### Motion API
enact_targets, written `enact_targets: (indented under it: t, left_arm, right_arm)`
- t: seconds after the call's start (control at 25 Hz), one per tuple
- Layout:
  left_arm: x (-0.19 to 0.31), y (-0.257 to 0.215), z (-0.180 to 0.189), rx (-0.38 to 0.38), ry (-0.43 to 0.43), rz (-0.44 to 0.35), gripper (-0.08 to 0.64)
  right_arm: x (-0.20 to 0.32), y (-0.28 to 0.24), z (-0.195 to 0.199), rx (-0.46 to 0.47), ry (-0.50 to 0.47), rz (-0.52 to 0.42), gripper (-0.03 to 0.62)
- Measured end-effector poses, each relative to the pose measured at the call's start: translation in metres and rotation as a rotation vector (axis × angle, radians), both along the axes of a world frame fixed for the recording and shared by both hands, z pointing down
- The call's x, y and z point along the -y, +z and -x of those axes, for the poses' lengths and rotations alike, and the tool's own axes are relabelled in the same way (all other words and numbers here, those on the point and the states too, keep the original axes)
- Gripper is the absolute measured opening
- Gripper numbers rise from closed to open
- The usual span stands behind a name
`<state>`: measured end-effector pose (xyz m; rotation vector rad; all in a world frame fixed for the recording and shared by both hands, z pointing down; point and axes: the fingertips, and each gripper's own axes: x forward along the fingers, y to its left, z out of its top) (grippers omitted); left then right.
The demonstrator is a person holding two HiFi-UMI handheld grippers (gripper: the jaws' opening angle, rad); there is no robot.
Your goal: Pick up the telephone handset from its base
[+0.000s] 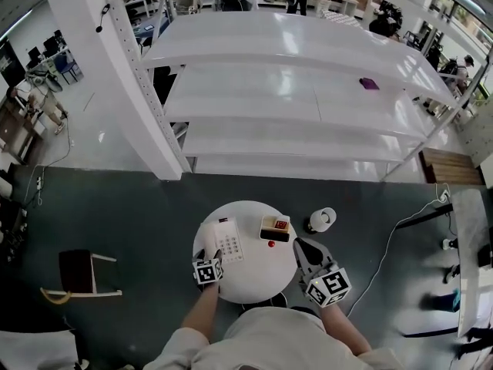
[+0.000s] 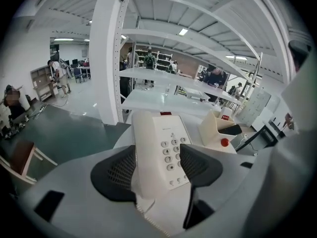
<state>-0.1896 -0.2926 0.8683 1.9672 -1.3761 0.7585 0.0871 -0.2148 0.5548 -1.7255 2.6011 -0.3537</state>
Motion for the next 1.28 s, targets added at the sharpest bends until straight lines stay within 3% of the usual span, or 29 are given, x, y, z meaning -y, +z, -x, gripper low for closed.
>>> enact_targets:
  t: [0.28,0.68,1.28]
  left_arm:
    - [0.008,0.018,0.004,0.043,-0.007,0.041,0.288]
    - [0.015,0.031,0.001,0.048,-0.014,0.086,0.287]
    - [0.04,0.041,0.004,0.108,-0.001,0.087,0.253]
  right_arm:
    - [-0.008,0.001,-0.013,-0.012,0.045,0.001,0.009]
    - [-0.016,0.007,-0.021,-0.016,0.089,0.036,0.009]
    - [-0.014,0.013,-0.036,-0.017,0.129,0.051,0.009]
